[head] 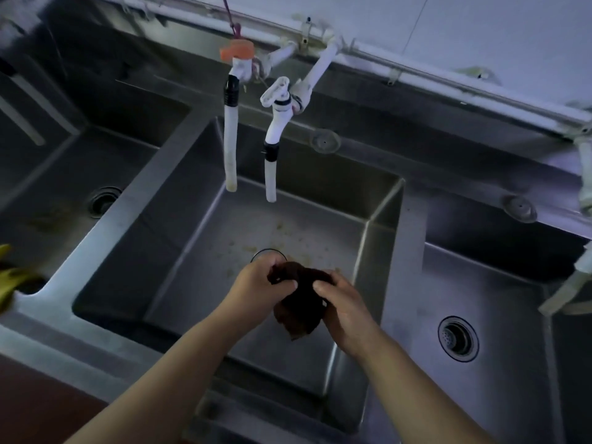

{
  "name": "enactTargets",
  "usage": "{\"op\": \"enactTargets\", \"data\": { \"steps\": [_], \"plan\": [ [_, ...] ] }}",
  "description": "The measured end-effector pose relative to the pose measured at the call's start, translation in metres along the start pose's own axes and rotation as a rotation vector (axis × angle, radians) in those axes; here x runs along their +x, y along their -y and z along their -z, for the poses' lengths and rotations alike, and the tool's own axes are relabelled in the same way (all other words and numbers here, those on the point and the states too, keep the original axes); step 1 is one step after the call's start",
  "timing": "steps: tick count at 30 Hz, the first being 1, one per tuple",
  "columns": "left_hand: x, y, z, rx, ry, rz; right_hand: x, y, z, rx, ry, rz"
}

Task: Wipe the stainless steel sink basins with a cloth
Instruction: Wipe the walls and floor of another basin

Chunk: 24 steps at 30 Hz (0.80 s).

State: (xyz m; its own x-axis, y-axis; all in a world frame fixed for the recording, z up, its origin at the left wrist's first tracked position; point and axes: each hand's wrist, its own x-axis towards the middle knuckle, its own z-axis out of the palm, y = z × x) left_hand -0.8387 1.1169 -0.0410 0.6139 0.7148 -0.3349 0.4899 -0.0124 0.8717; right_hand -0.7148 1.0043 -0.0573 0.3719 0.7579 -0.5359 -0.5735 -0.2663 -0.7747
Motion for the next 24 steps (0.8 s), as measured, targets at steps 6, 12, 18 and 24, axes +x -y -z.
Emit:
{"op": "enactTargets", "data": {
  "steps": [6,12,18,24],
  "plan": [
    [0.039,0.026,-0.005,0.183,-0.102,0.057,0.039,0.0,-0.001,-0.703,-0.231,0.026],
    [0.067,0.071,-0.013,0.482,0.174,0.106,0.05,-0.02,0.014,-1.154,-0.296,-0.01],
    [0.064,0.114,-0.033,0.555,0.626,0.196,0.037,-0.061,0.017,-1.476,-0.207,-0.317],
    [0.078,0.14,-0.056,0.589,0.633,0.189,0.052,-0.09,0.019,-1.572,-0.337,-0.364]
  ]
}}
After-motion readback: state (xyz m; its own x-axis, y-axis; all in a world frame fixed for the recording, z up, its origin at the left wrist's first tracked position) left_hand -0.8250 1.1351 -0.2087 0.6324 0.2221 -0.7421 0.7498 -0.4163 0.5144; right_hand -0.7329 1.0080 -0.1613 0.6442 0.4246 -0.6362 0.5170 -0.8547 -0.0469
